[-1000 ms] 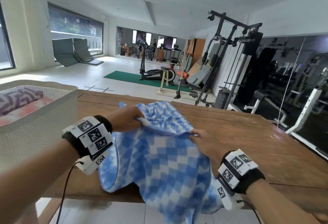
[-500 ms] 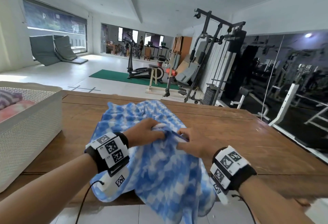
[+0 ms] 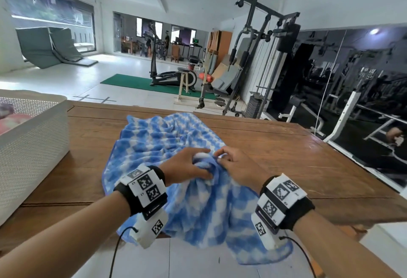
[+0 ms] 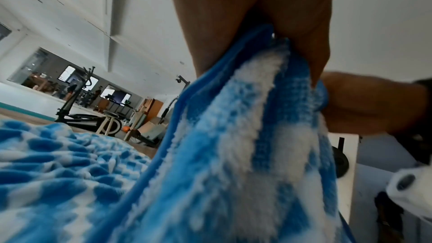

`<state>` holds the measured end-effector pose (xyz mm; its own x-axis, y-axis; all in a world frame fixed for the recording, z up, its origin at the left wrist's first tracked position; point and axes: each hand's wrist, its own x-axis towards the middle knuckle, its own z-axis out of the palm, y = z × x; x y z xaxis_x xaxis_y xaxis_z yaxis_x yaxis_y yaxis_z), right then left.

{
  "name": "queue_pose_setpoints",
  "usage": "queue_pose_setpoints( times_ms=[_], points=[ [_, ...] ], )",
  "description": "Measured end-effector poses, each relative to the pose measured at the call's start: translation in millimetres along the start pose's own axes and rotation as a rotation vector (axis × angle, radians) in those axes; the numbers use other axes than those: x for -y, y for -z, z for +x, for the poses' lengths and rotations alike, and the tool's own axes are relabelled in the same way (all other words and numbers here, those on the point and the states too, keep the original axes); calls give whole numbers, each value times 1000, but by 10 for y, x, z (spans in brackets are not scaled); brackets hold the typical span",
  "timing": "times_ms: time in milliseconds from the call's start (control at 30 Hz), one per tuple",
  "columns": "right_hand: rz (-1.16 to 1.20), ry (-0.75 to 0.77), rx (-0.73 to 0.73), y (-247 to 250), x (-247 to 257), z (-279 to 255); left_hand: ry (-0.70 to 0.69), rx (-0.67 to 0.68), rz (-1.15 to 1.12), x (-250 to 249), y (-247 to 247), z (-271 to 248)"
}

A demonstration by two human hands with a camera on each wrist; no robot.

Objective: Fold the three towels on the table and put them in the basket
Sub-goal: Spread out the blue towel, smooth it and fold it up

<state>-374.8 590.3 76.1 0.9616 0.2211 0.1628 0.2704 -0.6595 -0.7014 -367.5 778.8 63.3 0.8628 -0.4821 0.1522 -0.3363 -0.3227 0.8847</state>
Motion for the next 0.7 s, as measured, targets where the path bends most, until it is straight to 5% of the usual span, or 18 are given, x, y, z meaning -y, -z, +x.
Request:
queue_pose_setpoints(
  times_ms=[100,200,267,367,467,567,700],
  points=[
    [46,55,-27,-4,-36,-61,-30,-132,16,49,-142,-4],
    [-207,63,96,42,-306,-159,3,-295,-72,-30,-53,6],
    [-350,-4,167,48,-542,-211,18,-400,-155,-92,88,19],
    [-334,-147,85,118,-819,-216,47,-571,-183,-142,283,41],
    [-148,-204,-99,223,-842,-168,128,-384,-133,-127,359,-31],
    [138,-139,-242,272,-654,-89,122,-108,310,-51,298,-108],
    [236,-57,-262,230,-409,-17,115,-319,391,73,304,-116]
  ],
)
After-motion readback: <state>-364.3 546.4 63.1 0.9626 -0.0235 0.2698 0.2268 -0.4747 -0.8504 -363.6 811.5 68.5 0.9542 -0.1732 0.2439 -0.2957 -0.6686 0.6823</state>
